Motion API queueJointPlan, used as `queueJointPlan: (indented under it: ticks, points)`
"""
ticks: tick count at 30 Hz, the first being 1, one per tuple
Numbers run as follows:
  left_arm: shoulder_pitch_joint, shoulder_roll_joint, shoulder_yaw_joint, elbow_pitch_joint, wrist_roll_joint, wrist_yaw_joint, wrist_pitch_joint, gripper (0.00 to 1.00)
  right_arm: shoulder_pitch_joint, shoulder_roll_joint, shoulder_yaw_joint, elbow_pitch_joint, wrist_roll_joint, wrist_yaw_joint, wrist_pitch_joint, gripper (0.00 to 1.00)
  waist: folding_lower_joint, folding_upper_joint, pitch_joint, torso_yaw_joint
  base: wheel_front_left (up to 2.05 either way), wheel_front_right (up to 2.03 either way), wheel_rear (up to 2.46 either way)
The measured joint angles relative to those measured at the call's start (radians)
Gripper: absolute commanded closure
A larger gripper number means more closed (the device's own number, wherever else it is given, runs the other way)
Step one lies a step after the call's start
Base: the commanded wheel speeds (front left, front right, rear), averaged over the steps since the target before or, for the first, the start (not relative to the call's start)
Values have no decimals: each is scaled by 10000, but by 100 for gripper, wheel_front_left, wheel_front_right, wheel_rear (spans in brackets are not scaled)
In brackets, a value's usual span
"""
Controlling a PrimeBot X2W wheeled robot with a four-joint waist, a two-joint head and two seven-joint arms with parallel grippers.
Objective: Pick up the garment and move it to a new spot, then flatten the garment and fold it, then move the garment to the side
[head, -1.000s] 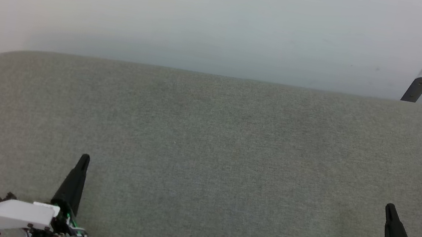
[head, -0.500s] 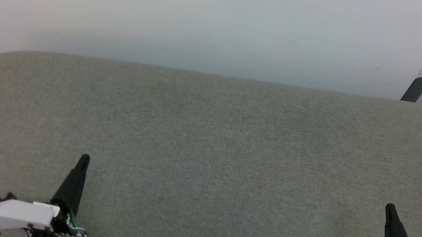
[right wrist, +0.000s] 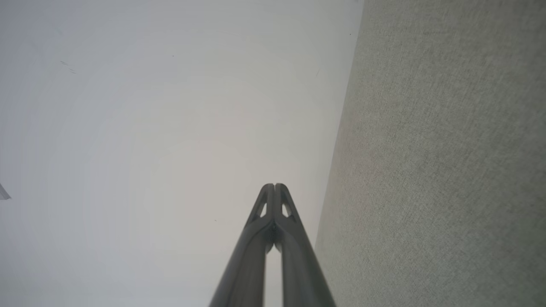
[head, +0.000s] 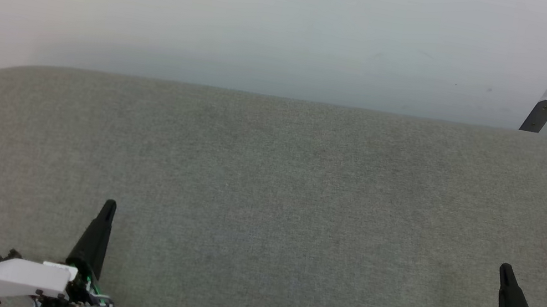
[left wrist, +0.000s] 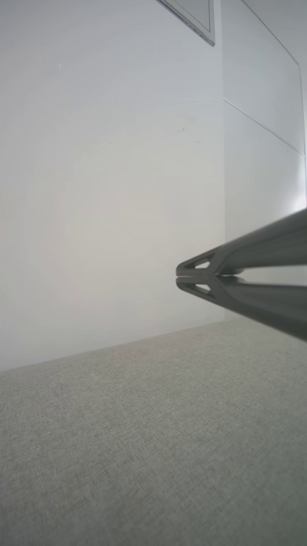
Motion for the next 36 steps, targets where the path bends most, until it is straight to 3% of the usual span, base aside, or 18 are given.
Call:
queueJointPlan:
  ticks: [36]
  points:
    - [-1, -4, 4, 0, 2, 0, 8, 100, 0, 0, 0, 0, 0, 0, 0, 100, 0, 0, 0, 0, 0, 0, 0]
